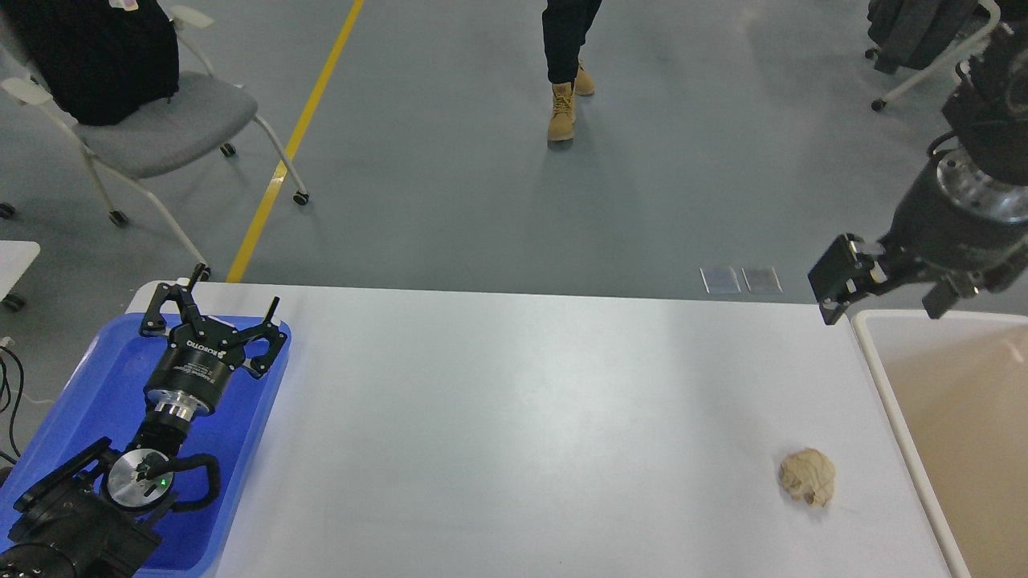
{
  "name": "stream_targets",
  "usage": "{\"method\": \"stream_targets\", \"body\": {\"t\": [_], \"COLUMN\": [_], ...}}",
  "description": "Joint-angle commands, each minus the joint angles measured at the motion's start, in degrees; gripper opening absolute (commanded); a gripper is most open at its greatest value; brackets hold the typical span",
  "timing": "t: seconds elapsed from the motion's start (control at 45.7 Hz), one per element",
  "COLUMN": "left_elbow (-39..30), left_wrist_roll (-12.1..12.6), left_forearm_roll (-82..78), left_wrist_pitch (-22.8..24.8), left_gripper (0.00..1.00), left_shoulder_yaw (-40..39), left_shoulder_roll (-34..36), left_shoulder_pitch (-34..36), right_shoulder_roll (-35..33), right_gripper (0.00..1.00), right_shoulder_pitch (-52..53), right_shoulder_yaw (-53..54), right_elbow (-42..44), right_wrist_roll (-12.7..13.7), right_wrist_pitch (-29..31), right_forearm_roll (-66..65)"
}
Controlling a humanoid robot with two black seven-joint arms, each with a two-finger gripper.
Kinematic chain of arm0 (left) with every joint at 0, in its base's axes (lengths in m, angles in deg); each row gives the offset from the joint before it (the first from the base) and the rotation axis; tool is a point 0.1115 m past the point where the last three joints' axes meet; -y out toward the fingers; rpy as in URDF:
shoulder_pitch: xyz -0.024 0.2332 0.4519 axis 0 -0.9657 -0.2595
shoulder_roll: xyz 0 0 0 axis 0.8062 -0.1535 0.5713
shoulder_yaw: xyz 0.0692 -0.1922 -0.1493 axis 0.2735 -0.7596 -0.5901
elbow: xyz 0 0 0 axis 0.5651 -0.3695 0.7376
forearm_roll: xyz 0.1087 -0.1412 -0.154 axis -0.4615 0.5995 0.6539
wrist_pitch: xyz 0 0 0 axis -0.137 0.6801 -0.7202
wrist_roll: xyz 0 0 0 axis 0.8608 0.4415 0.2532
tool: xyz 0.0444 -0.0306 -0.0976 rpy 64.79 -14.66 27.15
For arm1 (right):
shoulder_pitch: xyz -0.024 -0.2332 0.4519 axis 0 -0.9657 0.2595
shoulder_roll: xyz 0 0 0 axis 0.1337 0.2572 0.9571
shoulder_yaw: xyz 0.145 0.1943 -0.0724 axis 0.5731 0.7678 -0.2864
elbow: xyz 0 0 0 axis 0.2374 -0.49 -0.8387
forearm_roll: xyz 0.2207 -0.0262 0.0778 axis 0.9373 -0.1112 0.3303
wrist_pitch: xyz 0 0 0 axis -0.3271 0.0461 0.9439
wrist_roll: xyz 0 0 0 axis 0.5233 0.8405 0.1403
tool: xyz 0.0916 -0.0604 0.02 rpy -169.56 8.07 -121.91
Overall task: Tidy desktop
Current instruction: 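Move the right gripper down toward the crumpled beige paper ball, then lower the right gripper onto the paper ball and close it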
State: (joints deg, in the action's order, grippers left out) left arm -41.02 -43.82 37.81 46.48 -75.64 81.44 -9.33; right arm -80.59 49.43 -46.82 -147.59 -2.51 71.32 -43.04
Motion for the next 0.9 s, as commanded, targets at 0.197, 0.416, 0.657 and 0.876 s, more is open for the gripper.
{"method": "stream_targets", "body": {"t": [0.197,0.416,0.657,0.876], "left_elbow": [0.0,0.0,0.0,0.0], "left_wrist_roll": [-0.01,-0.01,-0.01,-0.01], "left_forearm_roll": [0.0,0.0,0.0,0.0], "left_wrist_pitch": [-0.03,0.06,0.06,-0.03], "left_gripper": [0.99,0.99,0.99,0.99], "left_shoulder_yaw": [0.0,0.0,0.0,0.0], "left_shoulder_roll": [0.0,0.0,0.0,0.0], "left_shoulder_pitch": [-0.05,-0.05,-0.05,0.04], "right_shoulder_roll": [-5.28,-5.81,-4.66,-4.4], "right_gripper": [0.99,0.99,0.99,0.99], "right_shoulder_pitch": [-24.51,-33.92,-42.89,-45.88], "right_shoulder_yaw": [12.75,15.92,20.31,21.02], "right_elbow": [13.04,14.1,16.3,17.09], "right_wrist_roll": [0.02,0.02,0.02,0.02], "right_wrist_pitch": [0.0,0.0,-4.04,-11.07], "right_forearm_roll": [-14.78,-18.82,-19.53,-19.97]}}
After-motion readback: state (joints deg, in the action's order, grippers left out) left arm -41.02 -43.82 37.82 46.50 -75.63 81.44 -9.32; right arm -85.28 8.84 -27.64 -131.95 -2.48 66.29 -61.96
